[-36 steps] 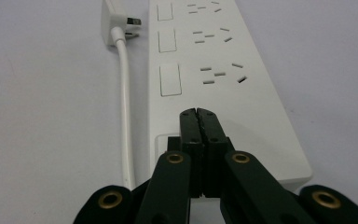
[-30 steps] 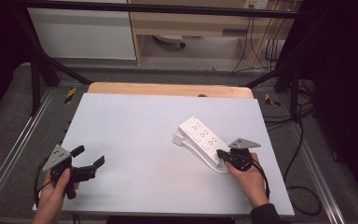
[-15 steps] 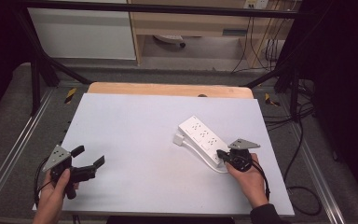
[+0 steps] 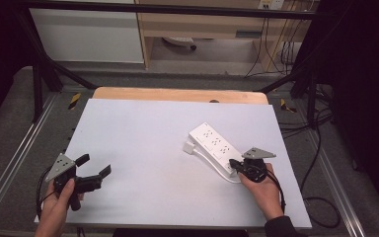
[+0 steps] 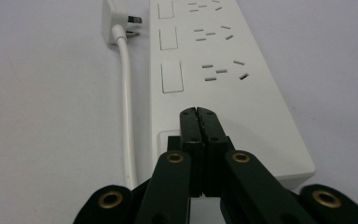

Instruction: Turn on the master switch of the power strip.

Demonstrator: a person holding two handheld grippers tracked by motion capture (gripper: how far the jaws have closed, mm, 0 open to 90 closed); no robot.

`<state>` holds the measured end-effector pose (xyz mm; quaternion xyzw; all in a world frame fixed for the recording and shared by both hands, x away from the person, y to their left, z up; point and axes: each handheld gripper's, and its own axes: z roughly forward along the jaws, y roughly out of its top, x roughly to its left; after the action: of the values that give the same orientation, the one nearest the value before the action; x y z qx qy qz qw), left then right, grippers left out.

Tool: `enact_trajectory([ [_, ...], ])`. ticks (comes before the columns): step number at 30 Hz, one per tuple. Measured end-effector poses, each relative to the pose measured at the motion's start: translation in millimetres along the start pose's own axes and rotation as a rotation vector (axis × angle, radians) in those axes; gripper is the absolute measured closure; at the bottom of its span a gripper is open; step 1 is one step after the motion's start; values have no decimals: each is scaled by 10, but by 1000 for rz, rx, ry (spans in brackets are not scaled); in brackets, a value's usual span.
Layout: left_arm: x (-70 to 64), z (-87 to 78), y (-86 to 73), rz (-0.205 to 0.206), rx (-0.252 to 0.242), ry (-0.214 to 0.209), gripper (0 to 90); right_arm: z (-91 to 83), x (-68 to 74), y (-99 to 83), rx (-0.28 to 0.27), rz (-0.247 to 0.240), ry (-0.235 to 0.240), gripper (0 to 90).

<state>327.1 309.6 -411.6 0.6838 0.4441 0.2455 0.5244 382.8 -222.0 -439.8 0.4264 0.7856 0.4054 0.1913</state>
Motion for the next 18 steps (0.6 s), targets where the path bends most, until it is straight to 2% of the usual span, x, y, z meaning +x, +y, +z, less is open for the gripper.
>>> enact_trajectory([
  [18,4,5,-4,0,5,0,54,9,22,11,13,-9,-16,900],
])
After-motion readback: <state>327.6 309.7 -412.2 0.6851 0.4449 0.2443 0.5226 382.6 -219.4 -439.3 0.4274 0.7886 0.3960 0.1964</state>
